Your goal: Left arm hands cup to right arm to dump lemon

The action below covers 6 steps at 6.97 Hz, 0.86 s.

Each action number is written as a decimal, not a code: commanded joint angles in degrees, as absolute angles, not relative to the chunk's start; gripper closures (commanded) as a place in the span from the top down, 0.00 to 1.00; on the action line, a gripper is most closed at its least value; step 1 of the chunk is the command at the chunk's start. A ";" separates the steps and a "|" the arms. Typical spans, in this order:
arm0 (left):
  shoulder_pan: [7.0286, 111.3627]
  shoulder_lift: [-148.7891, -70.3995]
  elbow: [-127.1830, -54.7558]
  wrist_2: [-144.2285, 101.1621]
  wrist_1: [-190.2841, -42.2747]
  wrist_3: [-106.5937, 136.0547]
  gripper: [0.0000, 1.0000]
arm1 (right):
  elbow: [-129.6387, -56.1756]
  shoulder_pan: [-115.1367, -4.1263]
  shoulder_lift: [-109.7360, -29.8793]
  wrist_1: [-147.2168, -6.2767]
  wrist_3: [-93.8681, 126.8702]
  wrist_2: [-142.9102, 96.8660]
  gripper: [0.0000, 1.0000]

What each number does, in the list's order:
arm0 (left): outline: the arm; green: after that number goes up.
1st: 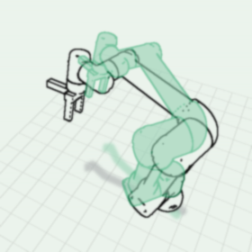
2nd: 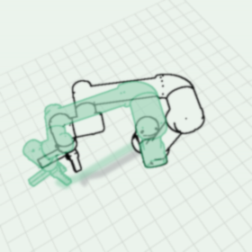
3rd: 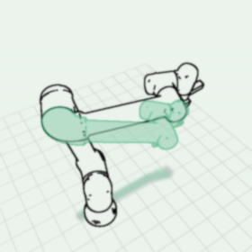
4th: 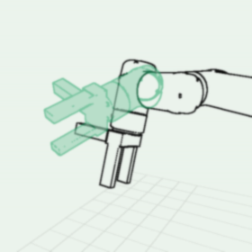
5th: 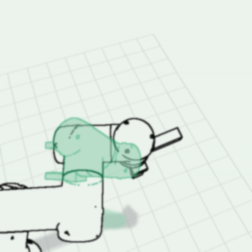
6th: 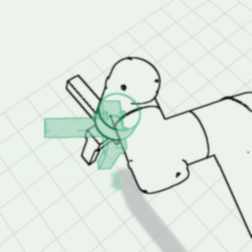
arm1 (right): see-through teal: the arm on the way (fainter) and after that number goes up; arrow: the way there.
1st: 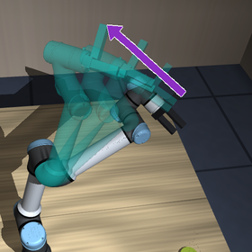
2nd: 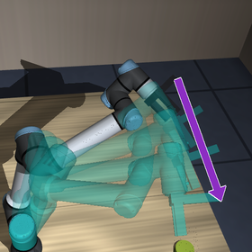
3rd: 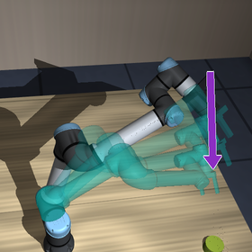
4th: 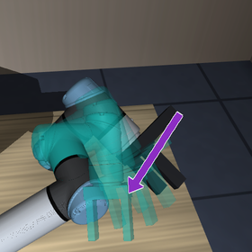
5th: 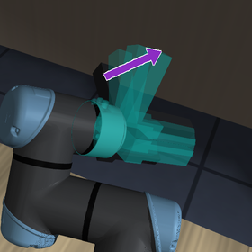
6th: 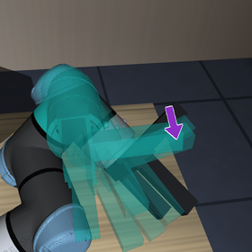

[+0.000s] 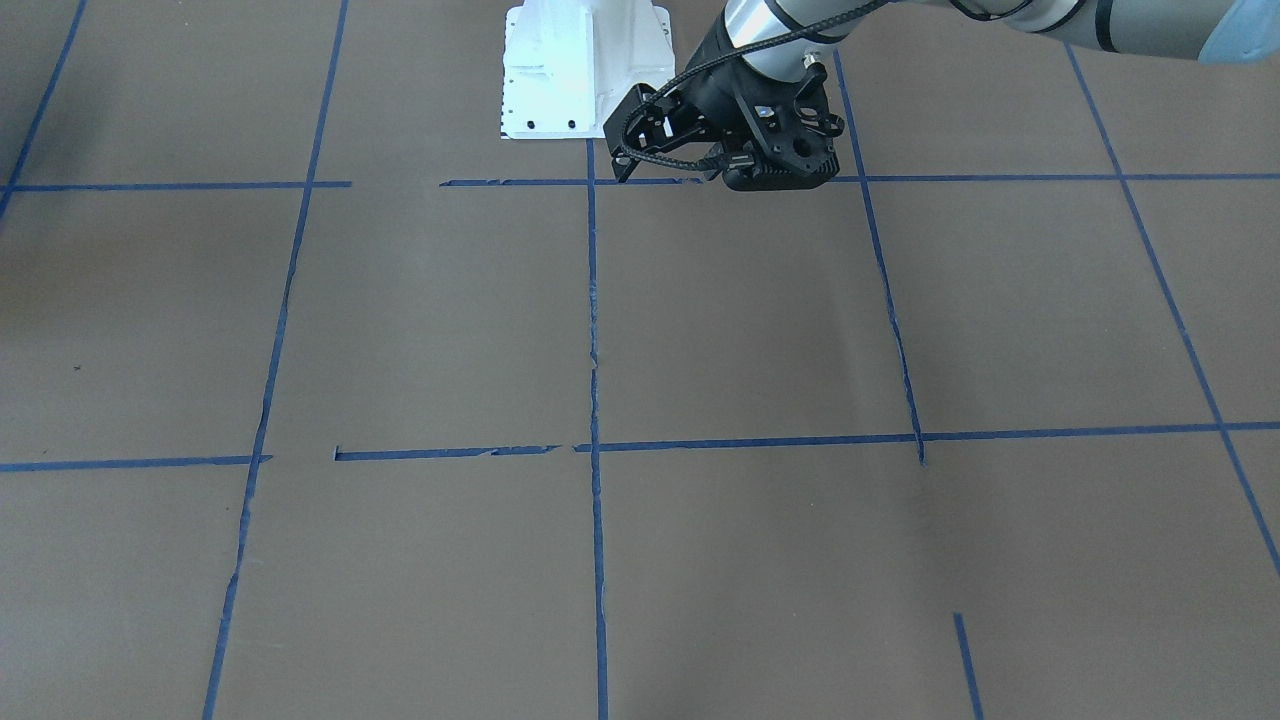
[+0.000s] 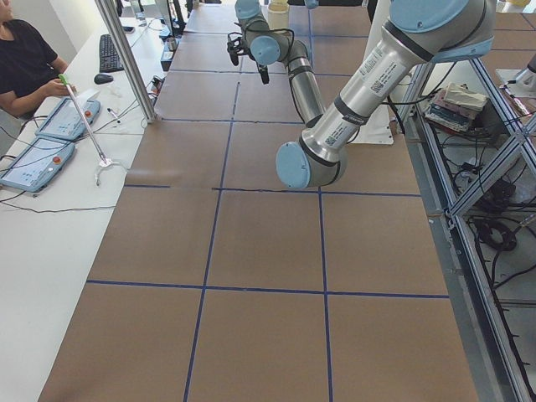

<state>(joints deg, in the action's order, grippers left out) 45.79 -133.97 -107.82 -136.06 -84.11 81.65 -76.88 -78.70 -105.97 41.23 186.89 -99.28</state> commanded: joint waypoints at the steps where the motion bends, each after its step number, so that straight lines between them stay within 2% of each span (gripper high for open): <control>1: 45.79 -133.95 -107.67 -136.05 -84.20 81.56 1.00 | -84.95 -78.23 -105.21 29.85 182.03 -99.14 0.03; 3: 45.79 -133.95 -107.58 -135.53 -84.20 81.48 1.00 | -93.04 -74.65 -99.87 14.13 173.04 -98.27 0.03; 6: 45.79 -133.95 -107.40 -134.83 -84.11 81.47 1.00 | -95.70 -56.15 -91.00 -0.28 140.04 -81.02 0.02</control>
